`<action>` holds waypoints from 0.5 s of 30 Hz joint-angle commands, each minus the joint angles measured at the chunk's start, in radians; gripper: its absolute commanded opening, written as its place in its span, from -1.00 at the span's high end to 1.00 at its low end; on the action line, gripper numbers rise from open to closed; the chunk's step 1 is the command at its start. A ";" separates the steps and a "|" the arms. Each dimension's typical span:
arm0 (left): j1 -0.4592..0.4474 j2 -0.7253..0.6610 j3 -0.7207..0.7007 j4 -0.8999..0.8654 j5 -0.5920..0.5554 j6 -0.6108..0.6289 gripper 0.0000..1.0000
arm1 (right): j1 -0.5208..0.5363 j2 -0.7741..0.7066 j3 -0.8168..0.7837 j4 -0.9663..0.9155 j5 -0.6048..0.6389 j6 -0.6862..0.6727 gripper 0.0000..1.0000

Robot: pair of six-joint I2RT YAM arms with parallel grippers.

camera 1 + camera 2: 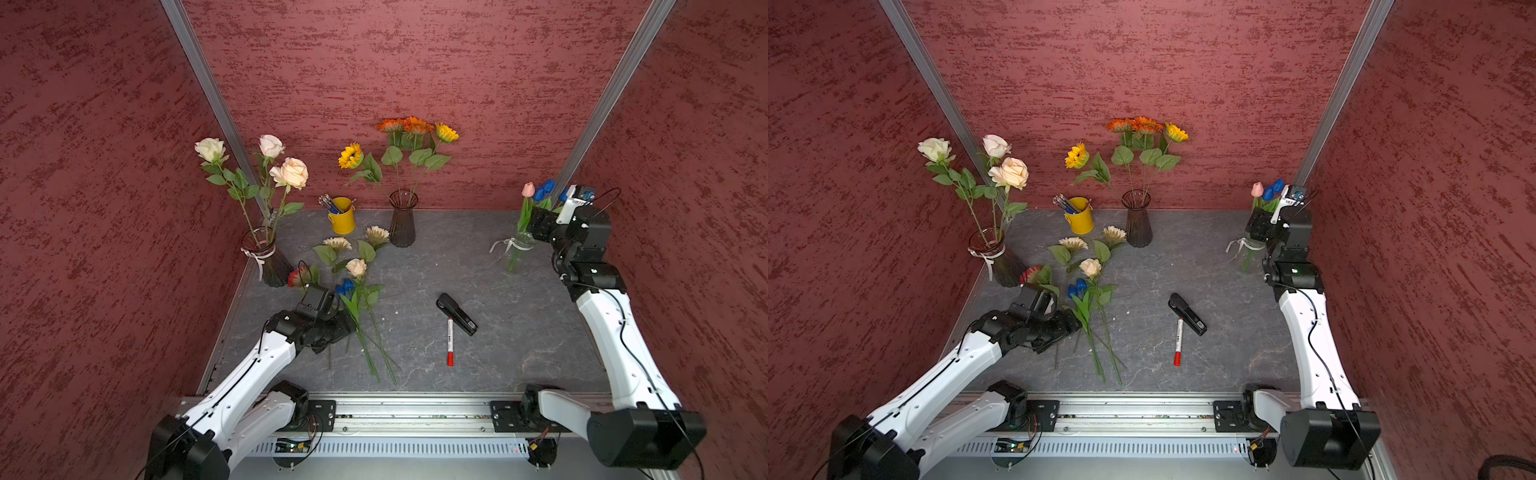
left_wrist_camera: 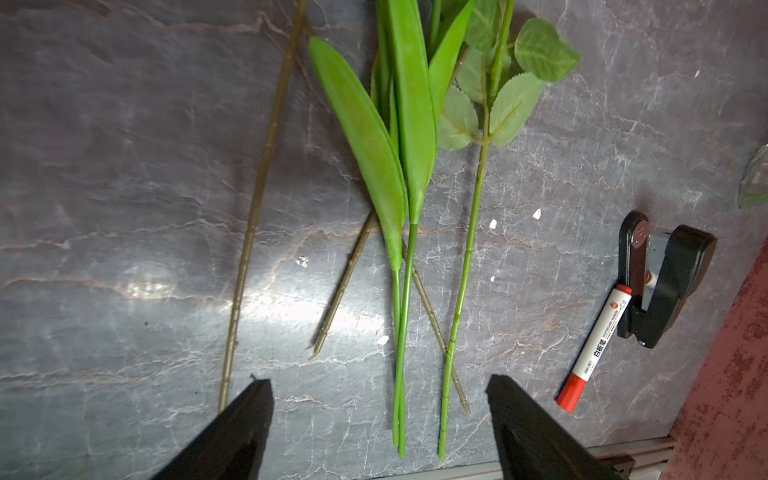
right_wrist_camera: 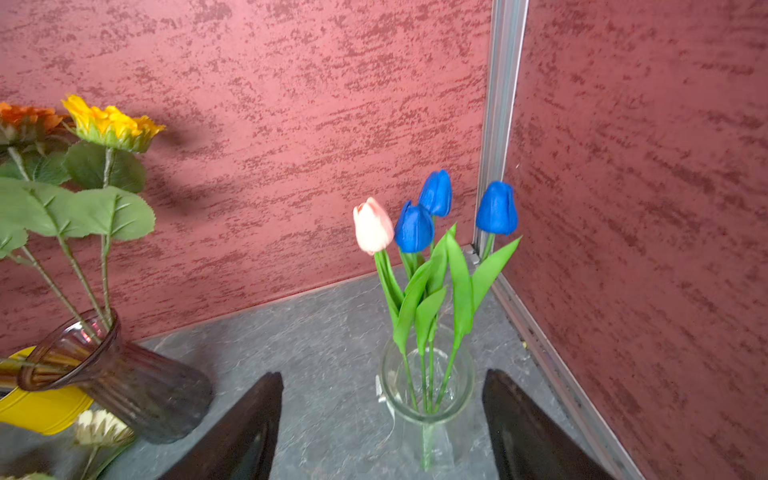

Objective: Arrange the flowers in different vases according to their variety
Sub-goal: Insert the flower into the vase.

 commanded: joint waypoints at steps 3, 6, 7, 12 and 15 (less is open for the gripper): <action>-0.056 0.100 0.016 0.060 0.059 -0.001 -0.41 | 0.034 -0.002 -0.065 -0.101 -0.096 0.052 -0.52; -0.101 0.157 0.017 0.070 0.052 -0.015 -0.25 | 0.073 0.016 -0.068 -0.119 -0.108 0.060 -0.50; -0.112 0.165 0.017 0.072 0.045 -0.022 -0.23 | 0.086 0.021 -0.069 -0.122 -0.112 0.062 -0.49; -0.149 0.188 0.014 0.098 0.021 -0.044 -0.02 | 0.168 0.049 -0.091 -0.128 -0.100 0.076 -0.46; -0.160 0.230 0.026 0.101 0.018 -0.039 0.08 | 0.203 0.057 -0.107 -0.126 -0.093 0.091 -0.46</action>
